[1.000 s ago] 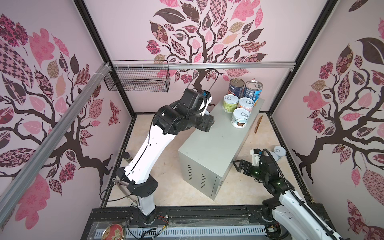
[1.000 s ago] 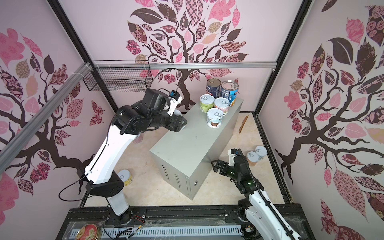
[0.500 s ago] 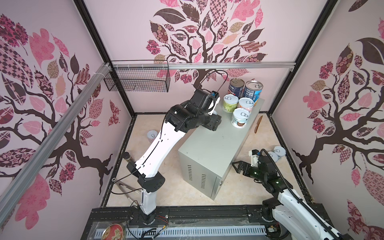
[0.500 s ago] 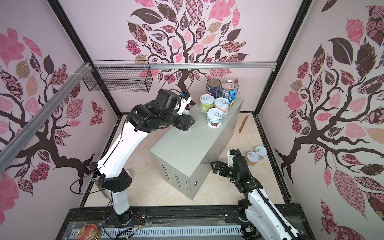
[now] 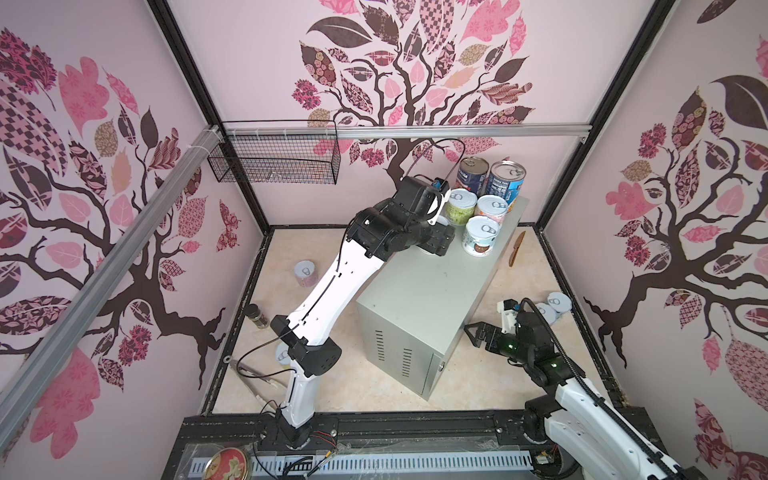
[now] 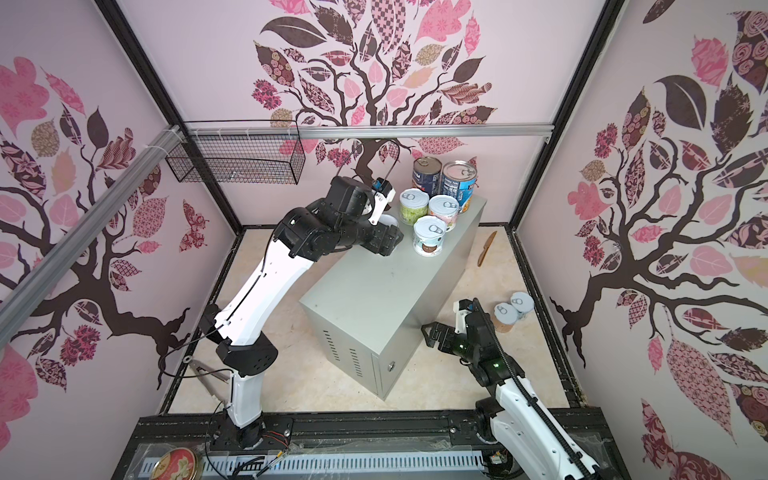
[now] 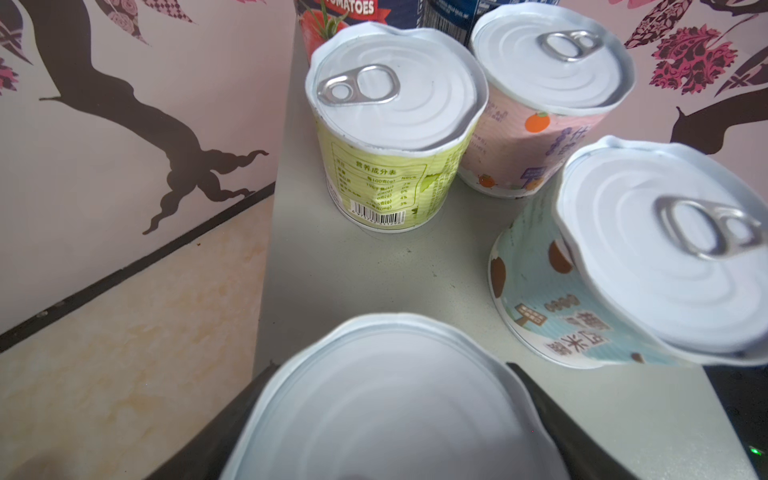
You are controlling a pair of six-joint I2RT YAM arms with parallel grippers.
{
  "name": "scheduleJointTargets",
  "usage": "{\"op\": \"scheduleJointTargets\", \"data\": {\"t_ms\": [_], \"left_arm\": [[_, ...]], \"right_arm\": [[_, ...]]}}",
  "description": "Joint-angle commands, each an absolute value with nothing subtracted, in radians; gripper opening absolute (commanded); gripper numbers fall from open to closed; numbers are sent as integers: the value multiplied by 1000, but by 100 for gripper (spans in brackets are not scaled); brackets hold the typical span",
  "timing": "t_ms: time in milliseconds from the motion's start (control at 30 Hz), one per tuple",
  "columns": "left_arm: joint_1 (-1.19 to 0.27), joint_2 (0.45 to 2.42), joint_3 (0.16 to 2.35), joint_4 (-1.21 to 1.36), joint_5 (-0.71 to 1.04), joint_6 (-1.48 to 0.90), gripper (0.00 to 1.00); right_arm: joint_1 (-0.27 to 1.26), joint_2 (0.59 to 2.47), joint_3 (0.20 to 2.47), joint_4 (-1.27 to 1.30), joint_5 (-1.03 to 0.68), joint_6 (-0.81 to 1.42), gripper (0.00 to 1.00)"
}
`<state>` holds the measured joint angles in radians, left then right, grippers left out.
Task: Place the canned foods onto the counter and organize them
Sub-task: 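Carry the light-blue can with the left gripper over the box top, then set the light-blue can down in front of the cans, open left gripper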
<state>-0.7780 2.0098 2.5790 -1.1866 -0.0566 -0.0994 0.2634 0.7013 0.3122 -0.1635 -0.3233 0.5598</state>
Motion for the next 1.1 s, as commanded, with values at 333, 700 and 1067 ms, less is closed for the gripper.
{"op": "scheduleJointTargets", "data": {"t_ms": [333, 700, 1067], "left_arm": [[-785, 1955, 2605, -1086, -27, -65, 95], [-787, 1683, 2341, -938, -9, -35, 97], [-753, 1356, 1853, -779, -50, -72, 67]], "right_arm": [[271, 692, 323, -144, -311, 557, 100], [271, 658, 336, -171, -307, 600, 100], [270, 600, 419, -260, -213, 608, 100]]}}
